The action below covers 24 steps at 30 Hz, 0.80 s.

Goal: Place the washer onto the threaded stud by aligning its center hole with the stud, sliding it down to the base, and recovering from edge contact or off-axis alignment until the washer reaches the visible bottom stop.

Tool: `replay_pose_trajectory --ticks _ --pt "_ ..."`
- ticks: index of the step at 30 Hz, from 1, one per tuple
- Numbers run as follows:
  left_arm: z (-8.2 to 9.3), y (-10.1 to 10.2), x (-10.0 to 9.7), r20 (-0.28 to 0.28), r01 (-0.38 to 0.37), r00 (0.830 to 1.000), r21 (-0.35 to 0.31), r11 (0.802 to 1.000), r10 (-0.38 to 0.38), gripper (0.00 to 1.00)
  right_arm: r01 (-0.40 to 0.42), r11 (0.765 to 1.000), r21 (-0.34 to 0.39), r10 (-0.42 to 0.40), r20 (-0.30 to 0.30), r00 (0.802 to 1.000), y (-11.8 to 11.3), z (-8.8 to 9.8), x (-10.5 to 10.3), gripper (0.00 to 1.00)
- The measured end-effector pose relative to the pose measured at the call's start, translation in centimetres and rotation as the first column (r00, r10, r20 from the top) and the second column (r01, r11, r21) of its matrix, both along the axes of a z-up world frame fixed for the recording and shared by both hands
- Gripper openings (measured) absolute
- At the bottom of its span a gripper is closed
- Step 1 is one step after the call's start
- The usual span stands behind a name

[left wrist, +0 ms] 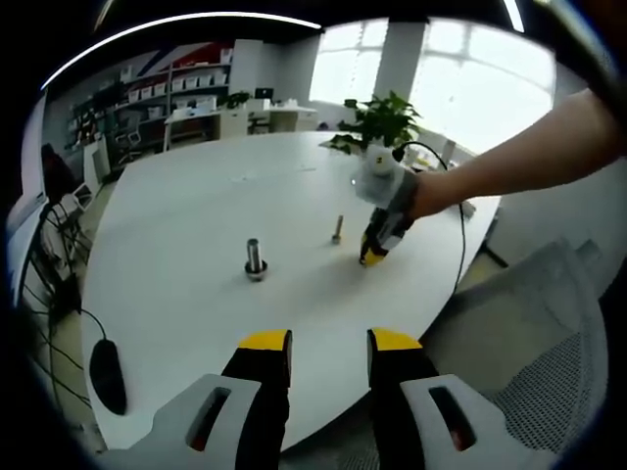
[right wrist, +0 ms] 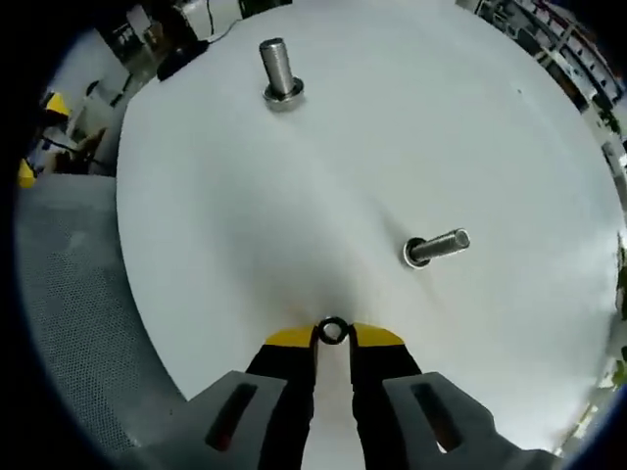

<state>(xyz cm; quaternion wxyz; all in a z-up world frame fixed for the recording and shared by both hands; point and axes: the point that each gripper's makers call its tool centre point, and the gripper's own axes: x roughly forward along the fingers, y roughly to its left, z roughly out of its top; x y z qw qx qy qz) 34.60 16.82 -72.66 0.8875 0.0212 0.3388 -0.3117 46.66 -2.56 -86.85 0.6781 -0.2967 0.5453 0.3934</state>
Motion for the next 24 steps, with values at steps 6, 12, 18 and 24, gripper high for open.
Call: replay_pose_trajectory --ticks 6,12,18,24 --pt "0.1 0.1 0.0 0.001 -0.007 1.0 -0.003 1.0 0.007 0.29 -0.1 0.994 -0.036 0.103 0.089 0.991 0.6 0.0 -0.4 0.14" --pt "-0.1 0.1 0.0 -0.001 -0.006 1.0 0.0 1.0 0.006 0.29 -0.024 0.999 0.034 0.02 0.094 0.995 0.3 0.0 0.1 0.13" --pt "-0.1 0.1 0.0 -0.002 -0.004 1.0 0.002 1.0 0.004 0.29 -0.009 0.999 0.039 0.005 0.103 0.995 0.0 0.4 0.4 0.13" --pt "0.0 0.1 0.0 -0.001 -0.005 1.0 0.002 1.0 0.005 0.29 0.014 0.998 0.069 -0.023 0.137 0.99 -0.1 2.1 1.5 0.13"
